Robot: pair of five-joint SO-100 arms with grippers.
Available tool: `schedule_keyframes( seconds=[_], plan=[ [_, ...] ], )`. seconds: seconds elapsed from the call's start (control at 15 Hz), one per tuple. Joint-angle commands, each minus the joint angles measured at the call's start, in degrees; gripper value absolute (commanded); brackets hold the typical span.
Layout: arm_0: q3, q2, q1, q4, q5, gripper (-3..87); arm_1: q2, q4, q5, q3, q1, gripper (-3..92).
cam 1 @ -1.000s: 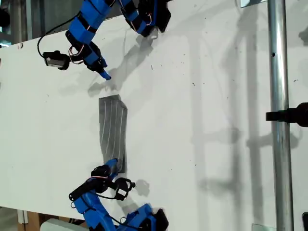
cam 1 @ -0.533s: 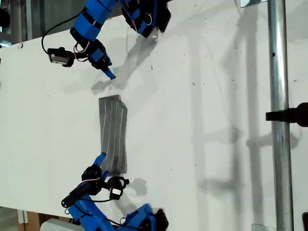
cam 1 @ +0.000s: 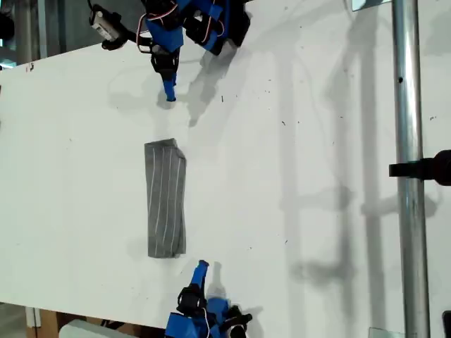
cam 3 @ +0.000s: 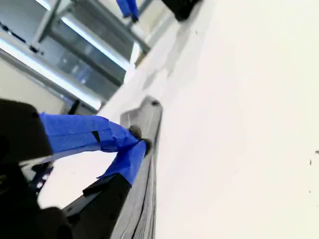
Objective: Grasp corners of a towel and fold twice.
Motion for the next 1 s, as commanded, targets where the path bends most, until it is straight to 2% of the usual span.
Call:
schedule_keyframes(
  seconds=[0.0,0.07,0.2,0.4,0.6,0.8,0.87,0.93],
  plan=[
    [5.98,5.1,4.22,-5.71,-1.14,-2.8,-16.35,-10.99,-1.41,-2.11,1.23,26.9],
    [7.29,5.1,4.66,-7.29,-0.7,-2.8,-28.3,-18.28,-2.37,-5.45,1.58,27.9],
    [8.0,5.1,4.48,-5.89,-1.14,-2.8,-50.27,-31.55,-3.69,-14.06,1.93,30.1],
    [7.12,5.1,4.83,-2.55,-2.9,-2.8,-75.5,-45.09,-3.96,-27.51,2.02,32.1],
    [7.38,5.1,5.62,-2.37,-3.69,-2.8,-95.27,-45.62,-0.53,-44.3,0.97,33.2],
    [7.73,5.1,5.54,-2.72,-4.57,-2.8,-106.08,-38.23,1.41,-59.59,0.26,34.0],
    [7.73,5.1,5.54,-2.55,-4.83,-2.8,-108.11,-39.2,1.14,-62.31,-0.88,32.2],
    [7.65,5.1,5.71,-2.55,-5.1,-2.8,-109.07,-39.81,-0.97,-64.42,-2.64,26.5]
  ],
)
